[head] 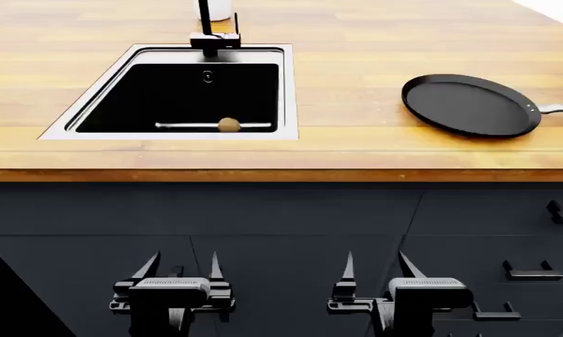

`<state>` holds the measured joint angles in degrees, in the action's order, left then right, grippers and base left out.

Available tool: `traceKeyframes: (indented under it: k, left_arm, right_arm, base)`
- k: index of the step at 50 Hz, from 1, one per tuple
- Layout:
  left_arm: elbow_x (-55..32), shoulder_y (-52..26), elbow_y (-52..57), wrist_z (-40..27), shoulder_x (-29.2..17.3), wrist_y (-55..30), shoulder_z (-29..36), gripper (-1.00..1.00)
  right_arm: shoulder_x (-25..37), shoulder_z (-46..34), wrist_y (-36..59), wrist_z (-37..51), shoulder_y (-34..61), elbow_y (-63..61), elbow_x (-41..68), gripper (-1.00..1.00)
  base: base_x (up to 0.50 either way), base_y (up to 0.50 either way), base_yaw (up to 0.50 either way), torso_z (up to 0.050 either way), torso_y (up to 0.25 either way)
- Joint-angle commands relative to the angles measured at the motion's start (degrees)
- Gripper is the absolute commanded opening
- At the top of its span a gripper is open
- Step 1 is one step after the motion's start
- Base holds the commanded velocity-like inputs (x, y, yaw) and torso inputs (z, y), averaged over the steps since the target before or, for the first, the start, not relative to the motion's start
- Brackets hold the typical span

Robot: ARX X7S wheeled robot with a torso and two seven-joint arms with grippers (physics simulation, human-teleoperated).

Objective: Pick the pan and bottle and place them in the sink. Then turn on the water.

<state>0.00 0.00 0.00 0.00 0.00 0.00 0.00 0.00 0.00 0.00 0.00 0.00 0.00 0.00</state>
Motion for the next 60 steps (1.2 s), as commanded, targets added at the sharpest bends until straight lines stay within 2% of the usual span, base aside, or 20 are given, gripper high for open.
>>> traceKeyframes:
  k: [1,5,13,52,56,60]
  left_arm:
    - [-0.92,-0.1,-0.2,-1.1,-0.9,0.08,1.0,1.0]
    - [-1.41,-0.38,-0.67,-2.55,-1.77,0.52,1.84,1.0]
    - [-3.78,-0.28,0.32,-2.56,-2.8,-0.72,2.69,1.0]
    - [-7.4,-0.47,0.57,-5.22,-5.58,-1.13,5.84,1.0]
    - [-7.7,0.12,3.97,-6.13,-6.31,-3.4,5.73,1.0]
    - [-8.73,1.36,12.87,-6.88,-7.9,-9.89,5.54,1.0]
  right_arm:
    - [0.88,-1.1,0.09,1.15,0.06,0.05,0.92,1.0]
    - [1.73,-2.05,-0.07,2.06,0.14,0.31,2.02,1.0]
    - [2.67,-3.03,-0.43,2.97,0.13,0.28,3.91,1.0]
    - [5.42,-5.95,-0.27,6.1,0.21,-0.07,8.05,1.0]
    - [6.3,-5.71,4.29,7.31,-1.08,-6.72,9.15,1.0]
    - [8.61,-5.38,12.22,9.42,-2.86,-17.82,8.66,1.0]
  base:
    - [0.0,0.0,0.0,0.0,0.0]
    - [0.0,0.0,0.0,0.0,0.0]
    - [0.0,-0.03,0.0,0.049,0.007]
    - [0.0,-0.5,0.0,0.05,0.008]
    - [0.0,-0.5,0.0,0.05,0.008]
    - [0.0,-0.5,0.0,0.05,0.008]
